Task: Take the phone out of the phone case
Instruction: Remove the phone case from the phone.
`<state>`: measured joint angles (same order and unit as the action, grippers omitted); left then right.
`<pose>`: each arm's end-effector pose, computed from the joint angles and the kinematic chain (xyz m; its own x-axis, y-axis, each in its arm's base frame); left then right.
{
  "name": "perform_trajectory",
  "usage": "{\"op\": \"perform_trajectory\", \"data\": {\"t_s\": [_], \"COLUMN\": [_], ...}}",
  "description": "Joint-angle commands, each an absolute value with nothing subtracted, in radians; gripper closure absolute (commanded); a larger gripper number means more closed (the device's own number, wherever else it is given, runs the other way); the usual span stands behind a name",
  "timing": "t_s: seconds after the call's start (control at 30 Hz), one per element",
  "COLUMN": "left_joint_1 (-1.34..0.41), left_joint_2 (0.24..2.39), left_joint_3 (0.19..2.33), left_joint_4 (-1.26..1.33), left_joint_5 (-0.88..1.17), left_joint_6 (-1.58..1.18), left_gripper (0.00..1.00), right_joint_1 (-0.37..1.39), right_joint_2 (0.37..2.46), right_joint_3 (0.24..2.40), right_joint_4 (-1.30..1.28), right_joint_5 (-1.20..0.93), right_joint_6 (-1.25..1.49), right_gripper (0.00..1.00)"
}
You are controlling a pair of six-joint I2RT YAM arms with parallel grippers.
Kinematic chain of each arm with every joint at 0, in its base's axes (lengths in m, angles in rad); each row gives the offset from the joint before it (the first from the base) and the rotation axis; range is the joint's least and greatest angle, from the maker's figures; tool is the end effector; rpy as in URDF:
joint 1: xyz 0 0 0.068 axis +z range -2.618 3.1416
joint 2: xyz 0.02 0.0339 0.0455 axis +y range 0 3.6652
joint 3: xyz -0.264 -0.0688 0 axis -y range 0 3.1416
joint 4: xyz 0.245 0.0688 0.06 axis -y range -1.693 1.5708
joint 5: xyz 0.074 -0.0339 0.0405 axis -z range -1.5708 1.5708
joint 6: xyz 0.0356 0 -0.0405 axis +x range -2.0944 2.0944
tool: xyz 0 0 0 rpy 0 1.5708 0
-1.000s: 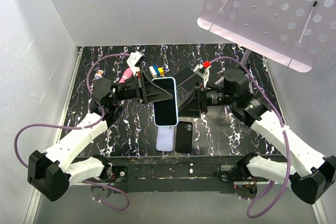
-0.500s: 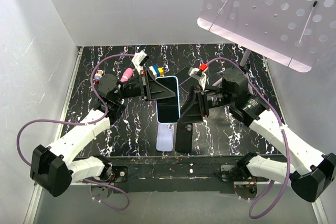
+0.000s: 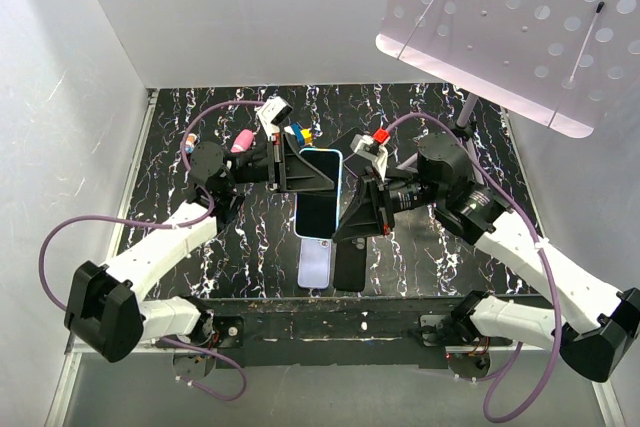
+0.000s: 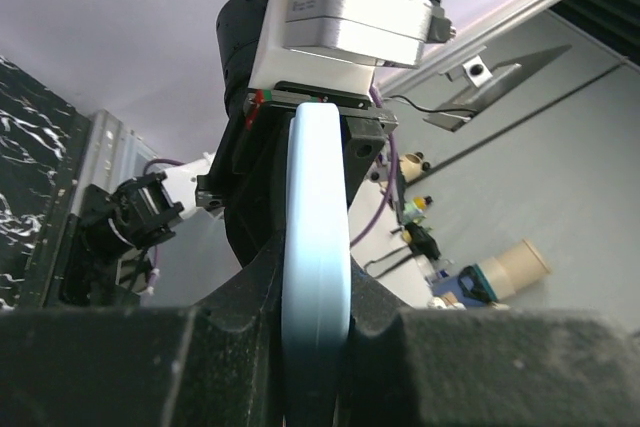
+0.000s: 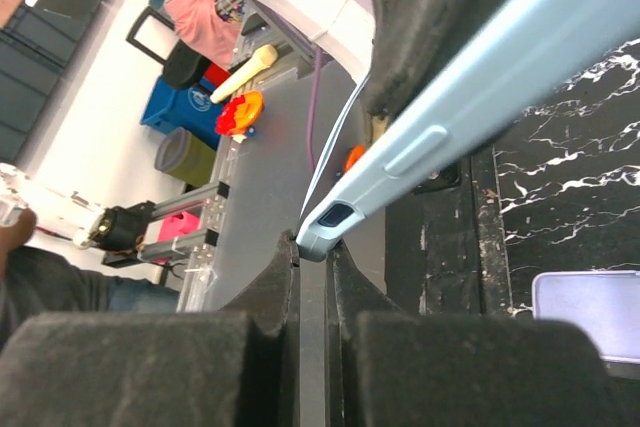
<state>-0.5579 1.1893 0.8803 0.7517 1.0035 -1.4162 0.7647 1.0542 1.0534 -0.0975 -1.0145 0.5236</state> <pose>0.2026 -0.1618 0.3811 -0.8639 -0.0867 -0.4961 0.5024 -0.2160 -0.8372 0.1429 0.1790 0.3937 -0.5490 -0.1609 -0.8202 -0.8093 -0.1427 0.5698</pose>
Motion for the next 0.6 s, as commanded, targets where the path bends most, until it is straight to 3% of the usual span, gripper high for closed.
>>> {"op": "perform_trajectory", "data": {"t_s": [0.0, 0.27, 0.57], "left_joint_1": [-0.566, -0.577, -0.594], "left_joint_2": [1.23, 1.216, 1.252], "left_joint_3": [0.893, 0.888, 0.896], "left_joint_4": [0.989, 0.997, 1.069], "left_joint_5": [0.948, 0.933, 0.937], "left_joint_6": [-1.664, -1.692, -1.755], "left_gripper": [1.0, 1.0, 1.0], "right_joint_1": [0.824, 0.841, 0.879], "right_joint_2": [1.04, 1.052, 1.094], "right_joint_3": [1.138, 1.209, 1.307], "right_joint_4": [-0.12, -0.183, -0.273], "right_joint_5": [-0.855, -0.623, -0.592], "right_joint_6": [0.318, 0.2, 0.089], "right_gripper": [0.99, 0.99, 0.99]}}
